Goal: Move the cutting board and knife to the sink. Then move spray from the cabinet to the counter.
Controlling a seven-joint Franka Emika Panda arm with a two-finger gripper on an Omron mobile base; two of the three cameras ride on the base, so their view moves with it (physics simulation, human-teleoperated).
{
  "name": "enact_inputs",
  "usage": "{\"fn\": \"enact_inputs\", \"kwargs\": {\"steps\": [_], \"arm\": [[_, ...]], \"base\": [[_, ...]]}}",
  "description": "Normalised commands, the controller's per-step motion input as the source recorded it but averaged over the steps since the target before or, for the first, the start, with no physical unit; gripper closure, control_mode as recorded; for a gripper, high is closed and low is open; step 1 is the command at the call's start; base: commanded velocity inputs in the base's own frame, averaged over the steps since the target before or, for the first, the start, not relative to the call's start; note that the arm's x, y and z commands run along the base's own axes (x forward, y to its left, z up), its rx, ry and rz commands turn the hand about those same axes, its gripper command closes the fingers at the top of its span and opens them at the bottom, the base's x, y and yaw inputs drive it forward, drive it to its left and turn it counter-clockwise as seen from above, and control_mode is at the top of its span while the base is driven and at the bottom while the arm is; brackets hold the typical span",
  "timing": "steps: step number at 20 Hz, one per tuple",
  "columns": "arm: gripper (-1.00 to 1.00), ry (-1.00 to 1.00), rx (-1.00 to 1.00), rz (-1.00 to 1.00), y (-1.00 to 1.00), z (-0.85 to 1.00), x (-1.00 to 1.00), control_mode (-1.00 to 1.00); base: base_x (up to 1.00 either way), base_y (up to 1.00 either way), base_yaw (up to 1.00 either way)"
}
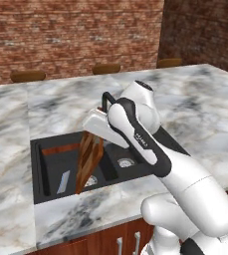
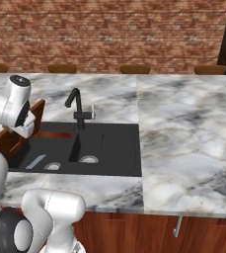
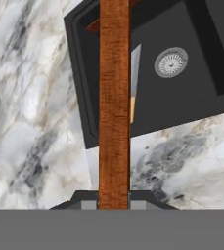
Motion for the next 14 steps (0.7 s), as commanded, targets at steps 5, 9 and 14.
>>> {"fn": "enact_inputs", "kwargs": {"steps": [5, 9, 14], "arm": [[1.00, -0.06, 0.00, -0.06, 0.08, -0.26, 0.39, -1.00], [1.00, -0.11, 0.00, -0.15, 0.37, -0.26, 0.51, -1.00], [1.00, -0.10, 0.01, -0.19, 0.40, -0.26, 0.37, -1.00]], "base": [[0.00, 0.00, 0.00], [0.00, 0.00, 0.00], [0.00, 0.00, 0.00]]}}
